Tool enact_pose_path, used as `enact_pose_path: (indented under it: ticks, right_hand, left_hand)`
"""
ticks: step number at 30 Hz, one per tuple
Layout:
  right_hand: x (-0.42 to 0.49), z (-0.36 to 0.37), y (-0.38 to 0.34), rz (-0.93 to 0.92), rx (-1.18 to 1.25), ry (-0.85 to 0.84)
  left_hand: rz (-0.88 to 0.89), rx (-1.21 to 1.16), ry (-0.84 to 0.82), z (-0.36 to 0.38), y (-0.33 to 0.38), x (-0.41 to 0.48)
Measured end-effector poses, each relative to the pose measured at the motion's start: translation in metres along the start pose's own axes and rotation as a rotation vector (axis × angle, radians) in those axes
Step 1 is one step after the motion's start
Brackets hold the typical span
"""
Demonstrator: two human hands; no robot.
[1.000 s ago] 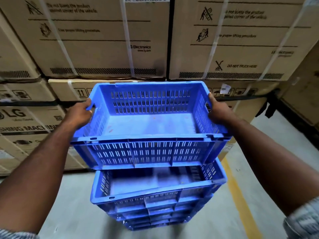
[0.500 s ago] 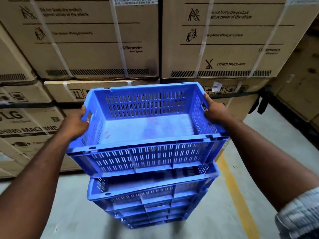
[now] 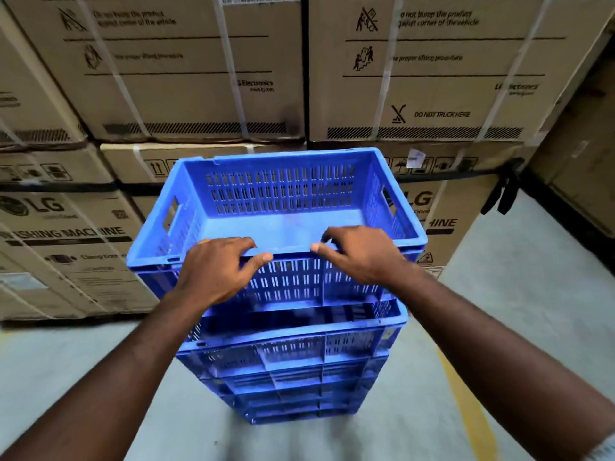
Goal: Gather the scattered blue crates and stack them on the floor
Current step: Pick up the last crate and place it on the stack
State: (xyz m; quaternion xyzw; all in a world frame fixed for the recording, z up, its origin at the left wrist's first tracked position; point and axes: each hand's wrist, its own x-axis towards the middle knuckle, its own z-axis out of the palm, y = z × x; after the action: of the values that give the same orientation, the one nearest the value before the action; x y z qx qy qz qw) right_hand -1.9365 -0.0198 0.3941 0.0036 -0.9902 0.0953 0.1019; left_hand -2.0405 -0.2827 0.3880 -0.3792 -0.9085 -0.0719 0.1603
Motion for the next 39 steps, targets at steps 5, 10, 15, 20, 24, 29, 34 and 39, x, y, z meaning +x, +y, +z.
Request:
enact_pose_path:
  ticks: [5, 10, 15, 20, 24, 29, 34, 39]
  right_hand:
    - [-0.015, -0.003, 0.014, -0.121, -0.196, 0.033]
    - [-0.019, -0.003, 0.012, -0.099, -0.23, 0.043]
    - [-0.032, -0.005, -0.015, -0.076, -0.245, 0.034]
    - [-0.06, -0.012, -0.021, -0.077, -0.225, 0.013]
    - [-0.076, -0.017, -0.024, -0.074, -0.204, -0.028]
    - [-0.091, -0.013, -0.031, -0.089, -0.213, -0.02]
    - [-0.086, -0.007, -0.034, -0.002, -0.207, 0.063]
    - [-0.081, 0.02, -0.038, 0.179, -0.318, 0.235]
  left_hand:
    - [0.018, -0.027, -0.001, 0.001, 0.012, 0.002]
    - [0.002, -0.054, -0.004, -0.006, 0.02, -0.003]
    - [0.001, -0.081, -0.012, -0.012, 0.006, -0.027]
    - [0.022, -0.051, -0.023, -0.02, 0.022, -0.044]
    - [0.017, -0.069, -0.033, -0.026, 0.031, -0.058]
    - [0.005, -0.089, -0.038, -0.027, 0.036, -0.079]
    - [-0.04, -0.067, -0.016, -0.025, 0.037, -0.073]
    - [-0.159, -0.054, 0.018, -0.011, 0.039, -0.065]
